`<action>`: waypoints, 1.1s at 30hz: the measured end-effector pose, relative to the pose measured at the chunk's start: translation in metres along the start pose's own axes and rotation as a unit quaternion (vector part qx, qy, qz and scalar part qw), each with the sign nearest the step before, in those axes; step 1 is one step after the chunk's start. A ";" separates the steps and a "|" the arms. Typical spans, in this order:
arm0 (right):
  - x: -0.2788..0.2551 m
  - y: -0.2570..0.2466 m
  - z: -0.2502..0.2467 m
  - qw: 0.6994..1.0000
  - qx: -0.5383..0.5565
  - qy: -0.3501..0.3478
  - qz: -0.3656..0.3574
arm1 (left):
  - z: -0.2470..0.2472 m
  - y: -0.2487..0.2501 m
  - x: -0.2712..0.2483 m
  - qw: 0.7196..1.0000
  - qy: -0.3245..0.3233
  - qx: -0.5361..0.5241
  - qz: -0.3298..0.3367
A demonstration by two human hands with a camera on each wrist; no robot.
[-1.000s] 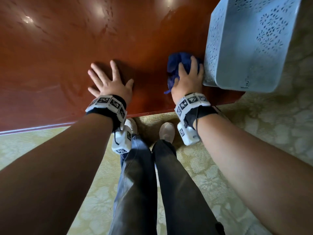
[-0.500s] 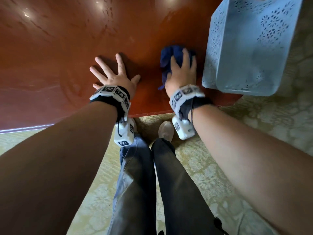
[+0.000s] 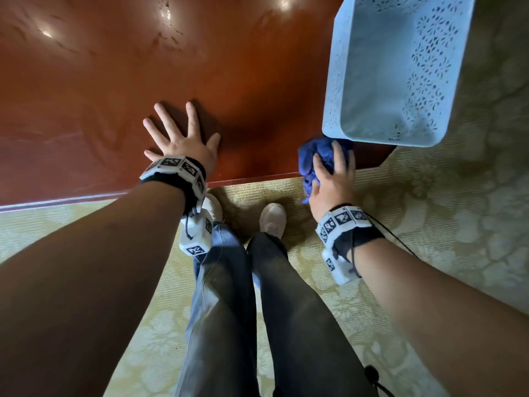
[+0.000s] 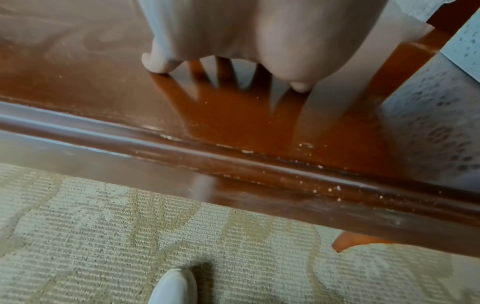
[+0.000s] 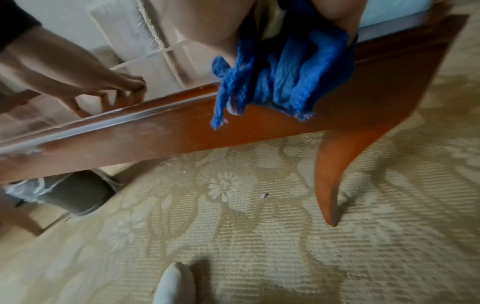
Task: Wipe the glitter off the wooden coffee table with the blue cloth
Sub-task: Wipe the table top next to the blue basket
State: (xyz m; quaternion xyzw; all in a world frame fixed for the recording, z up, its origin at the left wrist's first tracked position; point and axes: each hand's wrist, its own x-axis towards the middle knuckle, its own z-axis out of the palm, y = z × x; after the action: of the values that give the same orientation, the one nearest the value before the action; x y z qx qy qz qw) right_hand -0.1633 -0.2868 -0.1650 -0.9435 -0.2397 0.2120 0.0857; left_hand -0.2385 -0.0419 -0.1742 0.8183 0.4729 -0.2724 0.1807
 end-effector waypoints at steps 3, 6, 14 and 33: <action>-0.007 -0.038 0.010 0.997 0.005 -0.061 -0.049 | -0.006 -0.013 0.002 1.000 -0.014 -0.011 0.020; -0.007 -0.084 0.022 0.986 0.001 -0.102 -0.130 | -0.007 -0.033 0.003 0.999 -0.017 -0.017 0.032; 0.006 -0.150 0.012 0.965 -0.041 -0.178 -0.189 | -0.029 -0.082 0.006 0.999 -0.030 -0.026 -0.019; 0.088 -0.036 -0.231 0.944 0.273 0.110 0.150 | -0.197 0.116 -0.056 0.969 0.054 -0.185 0.158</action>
State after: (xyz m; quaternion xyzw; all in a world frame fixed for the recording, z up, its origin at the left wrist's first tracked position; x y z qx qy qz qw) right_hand -0.0064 -0.2259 0.0198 -0.9264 -0.0175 0.1744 0.3332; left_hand -0.1055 -0.0271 0.0198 0.8483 0.3890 -0.1041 0.3439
